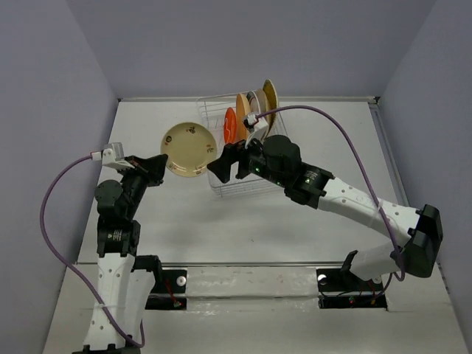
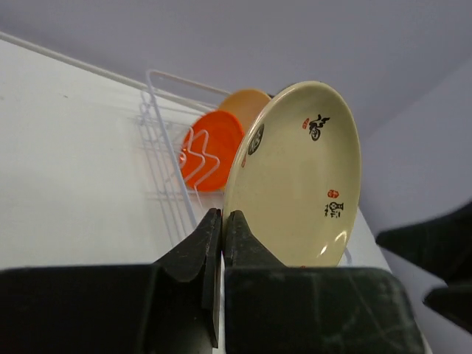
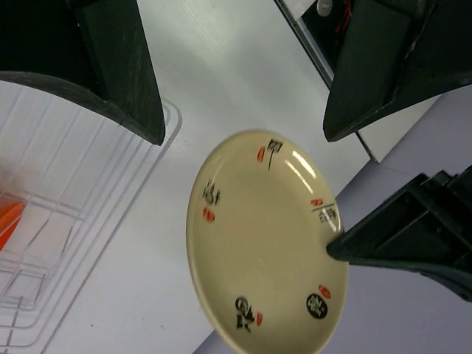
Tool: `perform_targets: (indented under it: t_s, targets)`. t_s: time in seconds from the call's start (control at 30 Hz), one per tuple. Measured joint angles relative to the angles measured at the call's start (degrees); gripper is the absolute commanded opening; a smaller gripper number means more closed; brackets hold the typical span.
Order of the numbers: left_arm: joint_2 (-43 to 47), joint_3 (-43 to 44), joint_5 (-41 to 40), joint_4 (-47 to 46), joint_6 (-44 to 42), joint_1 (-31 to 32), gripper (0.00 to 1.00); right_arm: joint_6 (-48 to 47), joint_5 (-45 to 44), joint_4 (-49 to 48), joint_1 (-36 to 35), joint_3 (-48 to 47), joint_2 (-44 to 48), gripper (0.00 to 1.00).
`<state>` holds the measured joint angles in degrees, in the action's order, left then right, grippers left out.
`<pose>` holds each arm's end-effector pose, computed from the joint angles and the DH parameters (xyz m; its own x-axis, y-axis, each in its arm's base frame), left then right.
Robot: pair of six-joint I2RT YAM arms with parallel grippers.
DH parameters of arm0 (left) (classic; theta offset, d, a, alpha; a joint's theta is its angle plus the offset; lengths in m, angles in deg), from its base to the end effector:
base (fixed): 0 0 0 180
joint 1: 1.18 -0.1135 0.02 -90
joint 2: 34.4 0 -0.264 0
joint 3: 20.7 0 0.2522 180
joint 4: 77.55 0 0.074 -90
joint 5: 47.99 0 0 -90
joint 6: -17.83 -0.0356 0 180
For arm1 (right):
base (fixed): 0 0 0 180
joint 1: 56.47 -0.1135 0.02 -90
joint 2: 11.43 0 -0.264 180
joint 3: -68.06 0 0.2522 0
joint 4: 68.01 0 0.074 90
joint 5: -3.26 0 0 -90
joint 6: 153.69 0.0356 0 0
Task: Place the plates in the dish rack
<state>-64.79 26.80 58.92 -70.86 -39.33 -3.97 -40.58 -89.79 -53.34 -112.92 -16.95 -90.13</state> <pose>0.1399 -0.0035 0.3408 0.0221 -0.5184 -0.8549 0.2989 0.8194 -0.4892 0.1825 0.2717 0.3842 -0.3891 0.1224 -0.9130 -0.7071 0.5955 0.3812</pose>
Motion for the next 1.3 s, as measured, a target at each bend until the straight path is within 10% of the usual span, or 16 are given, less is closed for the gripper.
perform_targets:
  t_s: [0.3,0.4,0.43,0.53,0.6,0.8,1.3]
  targets:
    - [-1.68,-1.44,11.10,1.31,-6.47,9.25,0.05,0.07,4.17,2.91,5.99,-0.76,-2.78,0.84]
    - [-1.73,-1.44,13.20,1.11,-7.69,11.50,0.18,0.09,5.53,3.43,6.32,-0.70,-3.13,0.14]
    - [-1.75,-1.44,13.44,1.07,-8.02,12.04,0.19,0.37,6.40,3.50,6.32,-0.66,-3.34,0.07]
    - [-1.97,-1.51,11.13,3.50,-9.49,12.15,0.37,1.38,12.22,2.36,6.71,-0.59,-3.39,0.07]
    - [-1.90,-1.46,10.43,4.13,-10.38,12.92,0.68,1.42,13.73,2.49,6.56,-0.61,-3.39,0.07]
    - [0.37,0.17,4.24,7.63,-12.50,15.06,0.99,-0.15,3.39,9.57,6.51,-8.44,-7.61,0.07]
    - [5.88,1.03,-5.44,14.95,-15.69,23.19,0.99,-18.73,-46.99,18.67,7.39,-60.26,-48.35,0.07]
